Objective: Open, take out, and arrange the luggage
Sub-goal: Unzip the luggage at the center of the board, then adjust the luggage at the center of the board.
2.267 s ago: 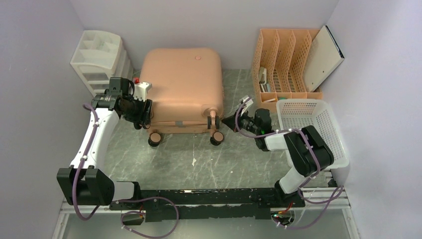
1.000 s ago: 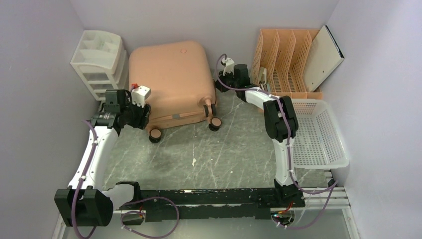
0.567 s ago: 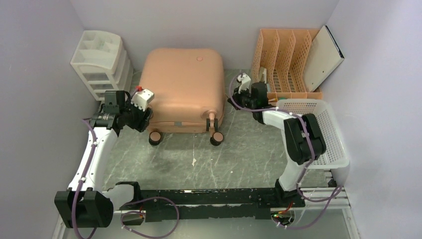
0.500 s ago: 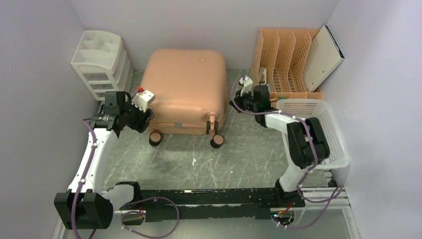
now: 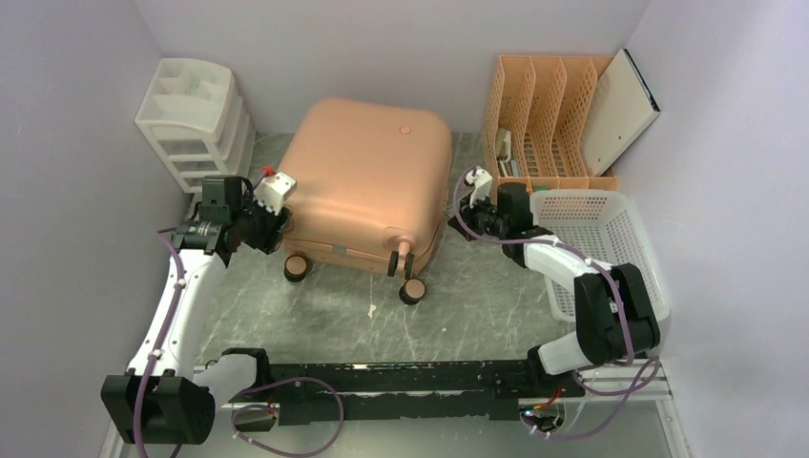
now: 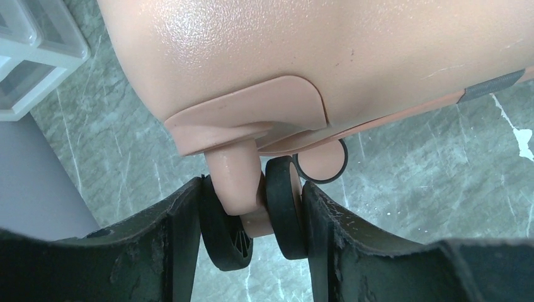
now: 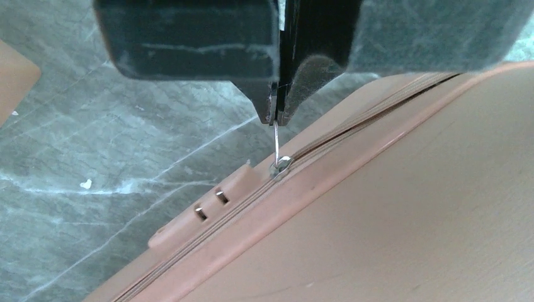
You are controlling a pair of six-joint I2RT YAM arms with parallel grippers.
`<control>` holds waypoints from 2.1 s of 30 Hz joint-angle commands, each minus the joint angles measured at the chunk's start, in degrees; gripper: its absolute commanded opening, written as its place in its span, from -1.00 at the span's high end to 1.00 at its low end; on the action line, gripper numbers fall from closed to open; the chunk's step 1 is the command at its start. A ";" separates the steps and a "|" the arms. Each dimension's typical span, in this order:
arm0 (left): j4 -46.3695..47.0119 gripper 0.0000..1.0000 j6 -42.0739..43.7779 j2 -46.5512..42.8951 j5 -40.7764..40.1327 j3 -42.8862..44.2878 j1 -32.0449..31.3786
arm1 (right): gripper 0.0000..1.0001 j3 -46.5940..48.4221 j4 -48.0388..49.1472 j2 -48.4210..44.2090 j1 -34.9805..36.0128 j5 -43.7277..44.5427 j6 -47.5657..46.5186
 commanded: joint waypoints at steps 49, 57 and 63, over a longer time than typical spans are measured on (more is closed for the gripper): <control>14.34 0.90 -3.12 7.76 -15.87 -0.46 -0.16 | 0.02 22.29 -0.45 16.83 -9.07 -3.71 17.12; 17.15 0.90 -2.64 11.49 -20.46 4.94 0.37 | -0.01 27.73 -0.39 13.52 -9.27 4.18 23.27; 16.87 0.88 -4.32 19.58 -16.10 12.61 4.95 | -0.05 33.33 1.32 17.35 -9.49 4.29 28.95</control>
